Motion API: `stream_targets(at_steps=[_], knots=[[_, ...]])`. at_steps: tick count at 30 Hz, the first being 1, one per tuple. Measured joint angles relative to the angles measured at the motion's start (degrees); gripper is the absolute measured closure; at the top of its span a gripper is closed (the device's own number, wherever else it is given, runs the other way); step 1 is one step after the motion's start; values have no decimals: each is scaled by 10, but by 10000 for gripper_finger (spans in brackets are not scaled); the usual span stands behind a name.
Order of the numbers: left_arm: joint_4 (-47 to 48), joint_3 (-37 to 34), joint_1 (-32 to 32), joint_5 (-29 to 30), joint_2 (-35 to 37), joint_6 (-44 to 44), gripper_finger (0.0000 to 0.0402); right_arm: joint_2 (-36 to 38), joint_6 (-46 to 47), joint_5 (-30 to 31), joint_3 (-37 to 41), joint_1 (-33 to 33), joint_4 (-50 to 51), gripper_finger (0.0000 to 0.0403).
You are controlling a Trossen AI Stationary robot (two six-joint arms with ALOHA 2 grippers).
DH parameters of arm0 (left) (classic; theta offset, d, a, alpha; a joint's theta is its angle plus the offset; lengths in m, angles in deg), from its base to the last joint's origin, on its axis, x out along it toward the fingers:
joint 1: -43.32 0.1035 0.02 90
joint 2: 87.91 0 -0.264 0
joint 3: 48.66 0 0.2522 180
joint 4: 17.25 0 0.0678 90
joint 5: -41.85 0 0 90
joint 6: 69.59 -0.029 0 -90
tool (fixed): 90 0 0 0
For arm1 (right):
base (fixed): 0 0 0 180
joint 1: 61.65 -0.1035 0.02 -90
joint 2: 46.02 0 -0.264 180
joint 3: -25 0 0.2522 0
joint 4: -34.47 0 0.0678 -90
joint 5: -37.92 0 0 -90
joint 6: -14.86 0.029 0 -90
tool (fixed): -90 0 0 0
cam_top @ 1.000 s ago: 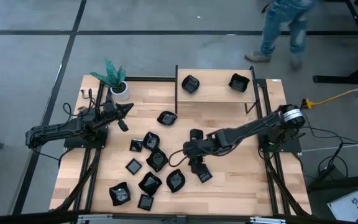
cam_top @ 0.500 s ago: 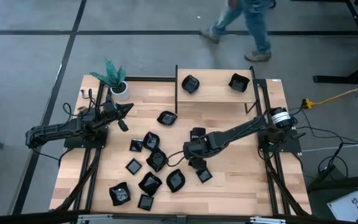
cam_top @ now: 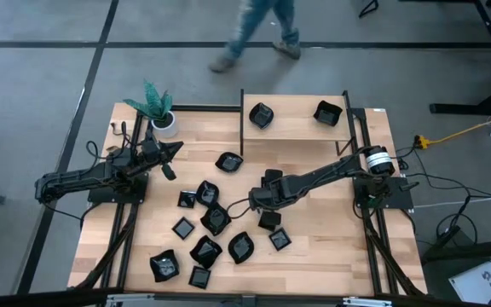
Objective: Pick & Place Mini shaped plates
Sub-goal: Put the black square plate on the shelf
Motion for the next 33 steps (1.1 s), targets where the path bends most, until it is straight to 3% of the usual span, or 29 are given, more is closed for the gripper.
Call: stream_targets(at_steps=[13,25,28,33], knots=[[0,0,0,0,0,0,398,10,-2,44,-2,-5,11,276],[0,0,0,0,0,0,398,11,27,48,42,4,-1,280],[0,0,0,0,0,0,398,11,23,45,42,4,-4,303],[0,0,0,0,0,0,398,11,15,45,42,3,-2,375]])
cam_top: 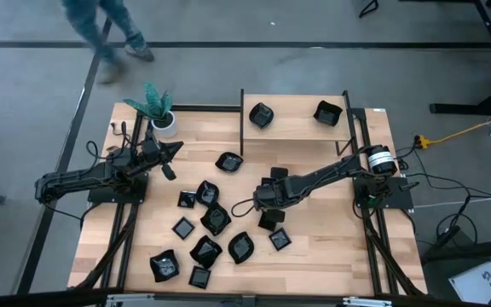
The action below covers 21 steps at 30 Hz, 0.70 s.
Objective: Pick & Place Mini shaped plates
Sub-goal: Put the black square plate on the shelf
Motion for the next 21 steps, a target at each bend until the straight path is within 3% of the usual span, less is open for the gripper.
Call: stream_targets(at_steps=[2,11,21], knots=[[0,0,0,0,0,0,398,0,-6,5,-6,0,0,393],[0,0,0,0,0,0,398,16,-18,-19,-31,0,15,397],[0,0,0,0,0,0,398,100,-19,-35,-33,-1,50,399]])
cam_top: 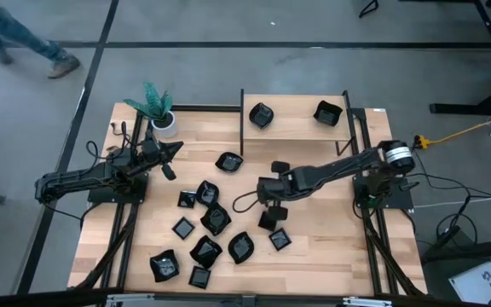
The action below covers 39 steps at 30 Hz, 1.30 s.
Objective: Pick & Place Mini shaped plates
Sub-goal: Put the black square plate on the shelf
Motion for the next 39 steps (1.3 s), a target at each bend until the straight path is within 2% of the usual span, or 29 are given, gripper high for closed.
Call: stream_targets(at_steps=[10,21,27,39], knots=[[0,0,0,0,0,0,398,104,-5,8,0,0,30,400],[0,0,0,0,0,0,398,191,-64,111,0,19,33,400],[0,0,0,0,0,0,398,196,-110,134,0,64,33,400],[0,0,0,0,0,0,398,196,-167,136,0,197,33,400]])
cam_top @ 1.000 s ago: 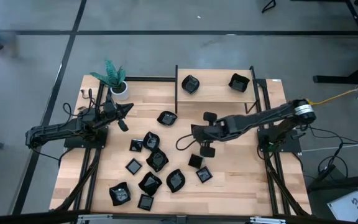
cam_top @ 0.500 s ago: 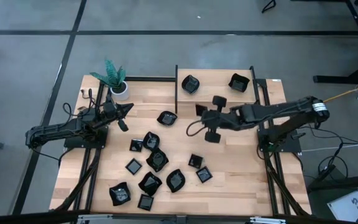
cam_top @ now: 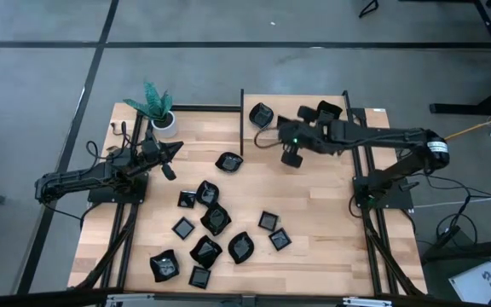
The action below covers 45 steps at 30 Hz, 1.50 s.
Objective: Pick & Place Mini shaped plates
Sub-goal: Put the black square plate on the shelf
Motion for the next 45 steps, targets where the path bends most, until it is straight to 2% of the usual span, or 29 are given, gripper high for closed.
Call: stream_targets(at_steps=[7,15,26,39,45], knots=[[0,0,0,0,0,0,398,0,-14,-2,0,69,-6,400],[0,0,0,0,0,0,398,0,-10,-59,12,117,-28,400],[0,0,0,0,0,0,398,-1,-12,-61,84,123,-69,390],[0,0,0,0,0,0,398,-1,9,-76,87,123,-77,377],[0,0,0,0,0,0,398,-1,46,-98,87,123,-78,333]])
